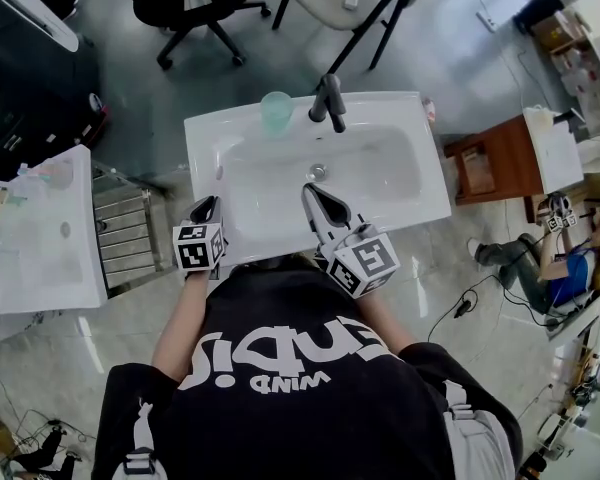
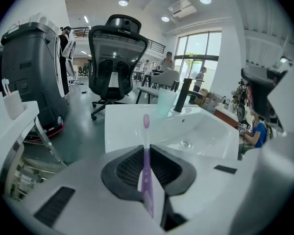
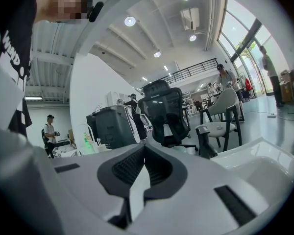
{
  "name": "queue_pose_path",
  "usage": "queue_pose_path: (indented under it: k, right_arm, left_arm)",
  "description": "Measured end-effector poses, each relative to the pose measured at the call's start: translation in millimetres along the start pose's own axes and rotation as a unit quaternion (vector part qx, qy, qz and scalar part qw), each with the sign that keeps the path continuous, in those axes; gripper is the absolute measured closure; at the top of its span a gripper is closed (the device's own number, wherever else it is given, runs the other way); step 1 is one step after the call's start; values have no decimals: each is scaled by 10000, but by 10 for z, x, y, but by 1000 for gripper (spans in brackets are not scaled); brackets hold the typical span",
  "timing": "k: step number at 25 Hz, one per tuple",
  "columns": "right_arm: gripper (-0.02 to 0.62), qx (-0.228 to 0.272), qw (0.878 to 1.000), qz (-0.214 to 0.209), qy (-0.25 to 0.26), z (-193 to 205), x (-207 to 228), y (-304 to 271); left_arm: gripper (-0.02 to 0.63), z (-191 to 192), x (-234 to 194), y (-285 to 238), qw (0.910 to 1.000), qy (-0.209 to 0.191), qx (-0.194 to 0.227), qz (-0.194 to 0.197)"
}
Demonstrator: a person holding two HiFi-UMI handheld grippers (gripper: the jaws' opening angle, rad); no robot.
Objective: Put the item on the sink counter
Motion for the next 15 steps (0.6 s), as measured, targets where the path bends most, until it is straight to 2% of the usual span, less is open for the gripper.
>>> queue_pose_path:
  k: [3, 15]
  right_arm:
    - [577, -10, 10000, 15, 4, 1, 4, 15]
    - [577, -12, 10000, 58, -3, 27, 12, 40]
  left_arm:
    - [552, 49, -21, -40, 9998, 81, -159, -40]
    - [552, 168, -97, -181, 9966, -98, -744, -333]
Point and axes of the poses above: the fingertips, and each gripper's own axes: y backward along the fingers, x to its right, z out of its underside, the point moved 3 cm from there along y, backward along the fingers, and after that the axes turned 13 degrees about z, right-handed, at the moved point
